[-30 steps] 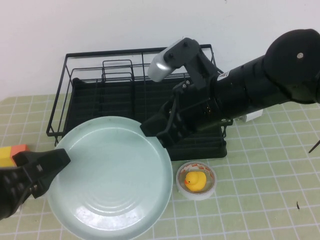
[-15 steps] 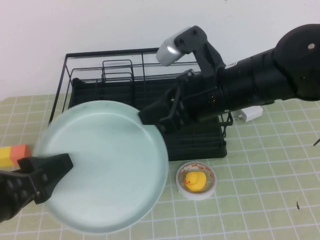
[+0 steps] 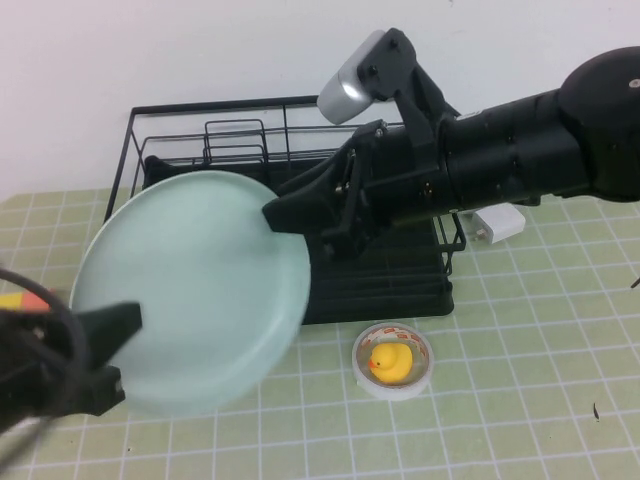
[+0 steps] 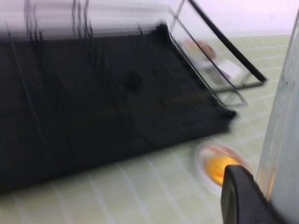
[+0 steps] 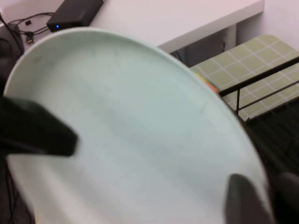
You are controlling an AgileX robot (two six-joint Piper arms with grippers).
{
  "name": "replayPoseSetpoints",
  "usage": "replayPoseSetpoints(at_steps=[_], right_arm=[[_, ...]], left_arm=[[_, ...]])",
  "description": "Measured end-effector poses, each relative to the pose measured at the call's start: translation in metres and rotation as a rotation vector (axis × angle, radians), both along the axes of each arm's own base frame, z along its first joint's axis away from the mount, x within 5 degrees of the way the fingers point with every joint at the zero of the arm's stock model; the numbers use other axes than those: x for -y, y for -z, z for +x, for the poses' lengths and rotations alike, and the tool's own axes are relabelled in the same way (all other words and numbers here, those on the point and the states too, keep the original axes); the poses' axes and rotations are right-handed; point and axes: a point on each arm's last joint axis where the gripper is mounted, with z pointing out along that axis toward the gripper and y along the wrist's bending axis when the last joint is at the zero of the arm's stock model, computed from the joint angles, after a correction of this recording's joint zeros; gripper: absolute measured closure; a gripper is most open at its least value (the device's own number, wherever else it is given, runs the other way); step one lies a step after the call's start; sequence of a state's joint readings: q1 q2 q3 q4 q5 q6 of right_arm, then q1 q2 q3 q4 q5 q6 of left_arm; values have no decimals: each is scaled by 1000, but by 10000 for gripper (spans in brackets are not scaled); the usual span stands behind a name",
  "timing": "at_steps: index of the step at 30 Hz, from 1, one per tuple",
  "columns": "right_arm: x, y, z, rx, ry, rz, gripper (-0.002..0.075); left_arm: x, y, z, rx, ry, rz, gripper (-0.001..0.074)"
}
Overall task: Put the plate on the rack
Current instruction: Hand over the plate, then place the plate on the rack
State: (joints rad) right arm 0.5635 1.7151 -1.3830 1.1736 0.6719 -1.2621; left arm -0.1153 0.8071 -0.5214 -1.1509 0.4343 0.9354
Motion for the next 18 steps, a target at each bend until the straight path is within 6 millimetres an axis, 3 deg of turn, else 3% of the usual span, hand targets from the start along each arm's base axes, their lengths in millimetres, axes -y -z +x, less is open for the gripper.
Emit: replayPoseSetpoints(at_steps=[4, 6, 10, 14, 18], right_arm=[[1, -6, -2, 17, 7, 8, 293], [4, -13, -3, 47, 26, 13, 241], [23, -41, -7, 129, 79, 39, 206], [50, -66, -12, 199, 128, 58, 200], [72, -80, -21, 214, 120, 14, 242]], left_arm=[[-3, -9, 8, 236, 24, 172, 633], [-5, -14, 10, 352, 27, 280, 633], [-6, -19, 14, 555, 111, 586, 633], [1, -26, 22, 654, 207, 691, 633], [7, -40, 48, 722, 267, 772, 633]])
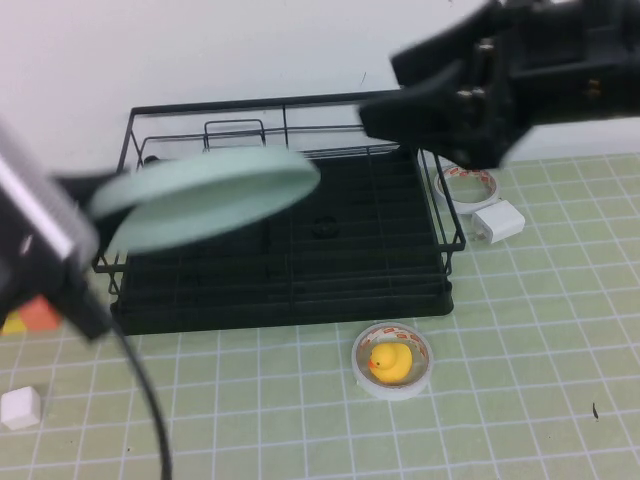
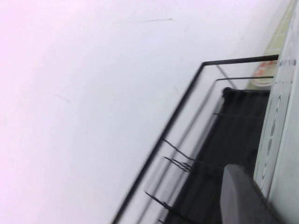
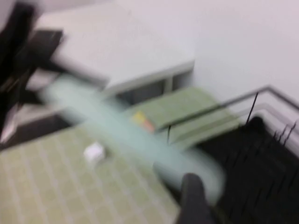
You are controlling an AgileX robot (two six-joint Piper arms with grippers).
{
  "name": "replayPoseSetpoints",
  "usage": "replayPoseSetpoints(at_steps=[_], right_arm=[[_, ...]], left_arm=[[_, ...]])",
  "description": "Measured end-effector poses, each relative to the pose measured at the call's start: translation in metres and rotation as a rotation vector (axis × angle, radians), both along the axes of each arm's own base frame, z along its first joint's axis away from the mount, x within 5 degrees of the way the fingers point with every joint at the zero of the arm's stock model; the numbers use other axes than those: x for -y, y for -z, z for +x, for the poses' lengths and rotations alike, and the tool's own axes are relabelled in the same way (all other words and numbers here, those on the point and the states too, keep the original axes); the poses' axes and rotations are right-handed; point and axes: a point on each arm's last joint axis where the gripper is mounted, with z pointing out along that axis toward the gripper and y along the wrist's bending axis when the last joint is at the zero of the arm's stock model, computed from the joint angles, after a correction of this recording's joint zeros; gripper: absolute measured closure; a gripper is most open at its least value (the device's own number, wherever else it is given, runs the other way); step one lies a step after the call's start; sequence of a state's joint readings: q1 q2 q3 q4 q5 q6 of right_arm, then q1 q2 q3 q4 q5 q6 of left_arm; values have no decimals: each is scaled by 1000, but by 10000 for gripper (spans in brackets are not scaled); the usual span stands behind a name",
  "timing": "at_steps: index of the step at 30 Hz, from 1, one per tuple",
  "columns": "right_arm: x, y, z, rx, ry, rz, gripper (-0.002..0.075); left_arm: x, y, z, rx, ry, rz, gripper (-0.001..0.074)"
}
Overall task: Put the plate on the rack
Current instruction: Place the plate on the rack
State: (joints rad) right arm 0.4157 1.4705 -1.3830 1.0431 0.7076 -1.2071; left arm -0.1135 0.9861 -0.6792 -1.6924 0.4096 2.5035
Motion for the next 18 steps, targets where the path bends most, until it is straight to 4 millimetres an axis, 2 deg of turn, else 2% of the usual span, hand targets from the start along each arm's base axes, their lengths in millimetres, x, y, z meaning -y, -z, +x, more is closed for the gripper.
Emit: replayPoseSetpoints(at_steps=[3, 7, 9, 12, 18], right_arm=[[11, 4, -5, -56, -8, -82, 362], [21, 18, -9, -139, -19, -250, 597], [25, 25, -11, -177, -16, -321, 665], [30, 38, -13, -239, -11, -397, 706], [35, 63, -18, -342, 0, -458, 720]], left_arm=[[3, -11, 29, 9, 0, 19, 633], [8, -18, 76, -3, -4, 29, 633], [12, -18, 100, -11, 10, 26, 633], [17, -15, 134, -22, 29, 23, 633], [25, 8, 195, -47, 42, 39, 633]])
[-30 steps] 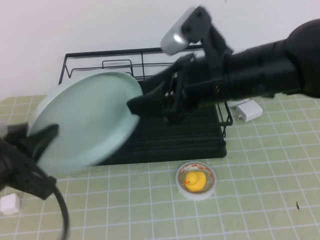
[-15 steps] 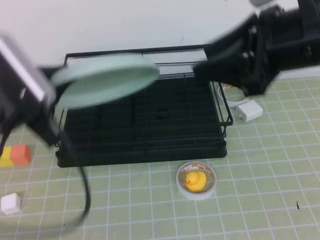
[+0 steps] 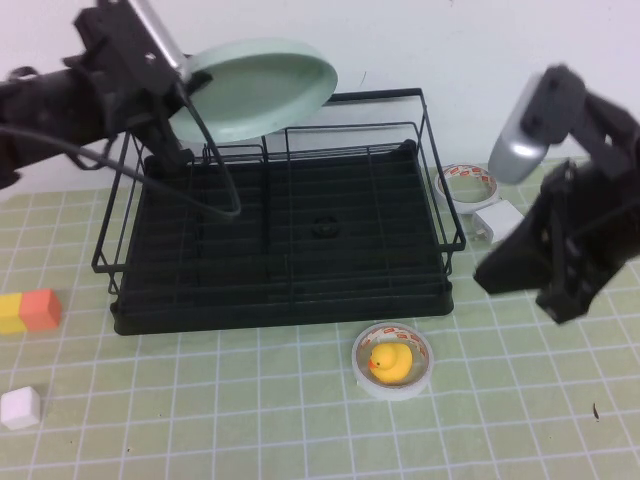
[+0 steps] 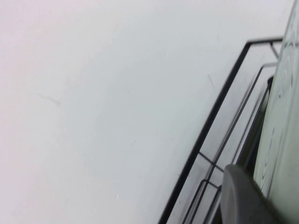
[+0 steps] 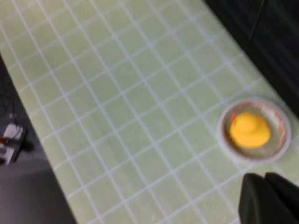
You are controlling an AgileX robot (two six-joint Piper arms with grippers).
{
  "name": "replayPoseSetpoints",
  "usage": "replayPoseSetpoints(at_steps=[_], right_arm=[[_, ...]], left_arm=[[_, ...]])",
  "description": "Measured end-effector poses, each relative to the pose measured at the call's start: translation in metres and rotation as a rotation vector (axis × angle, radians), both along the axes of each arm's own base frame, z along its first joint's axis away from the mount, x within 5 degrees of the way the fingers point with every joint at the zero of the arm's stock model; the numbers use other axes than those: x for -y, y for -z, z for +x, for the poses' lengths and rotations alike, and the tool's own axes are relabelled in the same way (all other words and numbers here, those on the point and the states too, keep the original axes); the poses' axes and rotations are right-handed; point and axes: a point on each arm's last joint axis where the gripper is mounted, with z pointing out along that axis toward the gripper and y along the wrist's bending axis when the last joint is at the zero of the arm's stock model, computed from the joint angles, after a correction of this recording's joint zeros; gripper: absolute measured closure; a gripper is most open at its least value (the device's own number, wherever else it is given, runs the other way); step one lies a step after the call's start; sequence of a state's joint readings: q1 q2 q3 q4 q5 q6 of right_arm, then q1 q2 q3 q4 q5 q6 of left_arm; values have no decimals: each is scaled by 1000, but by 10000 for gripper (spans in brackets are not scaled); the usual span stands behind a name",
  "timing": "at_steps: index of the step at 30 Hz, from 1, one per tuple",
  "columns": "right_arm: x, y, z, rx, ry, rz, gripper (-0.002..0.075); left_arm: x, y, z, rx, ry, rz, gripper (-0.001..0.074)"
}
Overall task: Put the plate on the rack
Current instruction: Place the plate on the rack
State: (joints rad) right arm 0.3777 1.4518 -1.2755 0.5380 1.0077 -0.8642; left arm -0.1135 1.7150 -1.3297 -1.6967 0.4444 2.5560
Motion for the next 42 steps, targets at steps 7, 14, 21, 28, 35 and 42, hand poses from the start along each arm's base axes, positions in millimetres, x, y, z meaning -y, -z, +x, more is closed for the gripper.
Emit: replayPoseSetpoints(at_steps=[7, 14, 21, 28, 35, 42], right_arm=[[4, 15, -3, -55, 18, -46, 721], [4, 15, -3, -60, 23, -50, 721], [4, 14, -4, -58, 25, -50, 721], [5, 15, -5, -78, 27, -54, 721], [5, 16, -8, -114, 33, -58, 721], [15, -2, -16, -18, 90, -68, 721]], left_arm=[[4, 37, 40, 14, 24, 121, 633], [0, 64, 57, -15, -26, 195, 633], [3, 79, 63, -36, 3, 193, 633], [-1, 96, 70, -81, -50, 225, 598], [-5, 95, 74, -147, -133, 114, 311], [-6, 45, 60, -118, -172, -36, 443]])
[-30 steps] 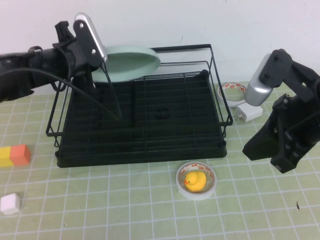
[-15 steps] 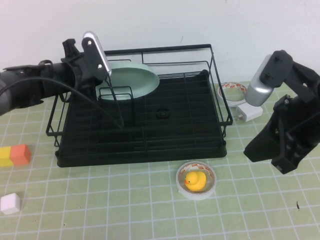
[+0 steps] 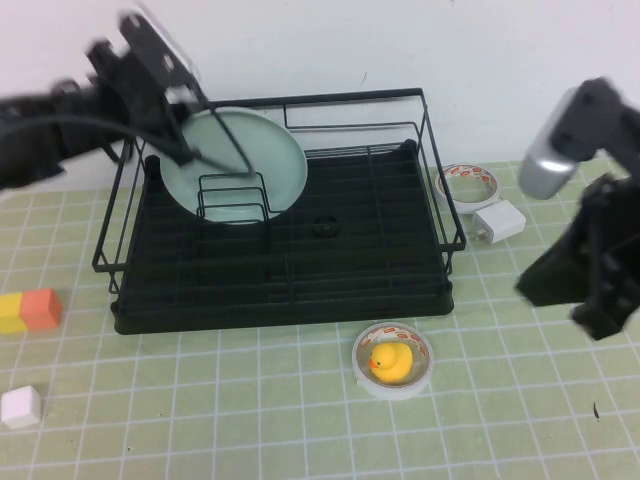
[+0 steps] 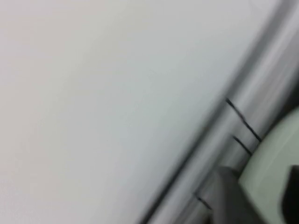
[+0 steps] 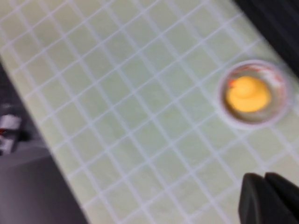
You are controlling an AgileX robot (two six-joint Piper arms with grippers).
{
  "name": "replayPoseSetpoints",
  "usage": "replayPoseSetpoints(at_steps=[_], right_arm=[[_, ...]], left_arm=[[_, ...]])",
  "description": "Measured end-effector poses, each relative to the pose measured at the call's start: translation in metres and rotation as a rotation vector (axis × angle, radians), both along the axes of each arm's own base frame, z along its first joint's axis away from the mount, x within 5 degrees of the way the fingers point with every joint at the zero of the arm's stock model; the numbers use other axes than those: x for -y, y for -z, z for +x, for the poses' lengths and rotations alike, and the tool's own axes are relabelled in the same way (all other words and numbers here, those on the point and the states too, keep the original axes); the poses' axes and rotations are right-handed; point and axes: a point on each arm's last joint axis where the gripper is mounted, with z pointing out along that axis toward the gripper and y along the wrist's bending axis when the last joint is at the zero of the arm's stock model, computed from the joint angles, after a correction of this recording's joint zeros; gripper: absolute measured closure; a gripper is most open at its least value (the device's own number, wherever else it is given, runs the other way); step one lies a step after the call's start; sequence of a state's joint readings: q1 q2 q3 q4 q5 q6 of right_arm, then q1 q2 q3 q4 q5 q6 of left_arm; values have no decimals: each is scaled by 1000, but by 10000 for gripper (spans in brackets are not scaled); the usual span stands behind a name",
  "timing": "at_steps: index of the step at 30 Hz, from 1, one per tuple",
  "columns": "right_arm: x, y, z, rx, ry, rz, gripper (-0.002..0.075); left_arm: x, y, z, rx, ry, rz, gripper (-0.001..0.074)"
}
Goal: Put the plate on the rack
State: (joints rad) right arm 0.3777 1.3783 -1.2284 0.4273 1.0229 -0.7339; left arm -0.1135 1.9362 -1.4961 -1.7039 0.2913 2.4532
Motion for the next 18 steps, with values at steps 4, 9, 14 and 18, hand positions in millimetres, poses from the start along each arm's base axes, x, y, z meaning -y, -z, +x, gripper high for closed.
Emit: replayPoseSetpoints(at_steps=[4, 9, 14, 18], right_arm=[[22, -16, -12, 100, 82, -134, 721], [50, -33, -28, 193, 217, -288, 721], [64, -44, -55, 258, 307, -245, 721], [70, -39, -75, 315, 331, -173, 721]], left_arm=[[-13, -59, -22, 50, -158, -163, 667], [-36, -120, -70, 109, -497, -431, 725], [-31, -143, -142, 136, -626, -563, 734], [-15, -141, -199, 108, -527, -621, 735]])
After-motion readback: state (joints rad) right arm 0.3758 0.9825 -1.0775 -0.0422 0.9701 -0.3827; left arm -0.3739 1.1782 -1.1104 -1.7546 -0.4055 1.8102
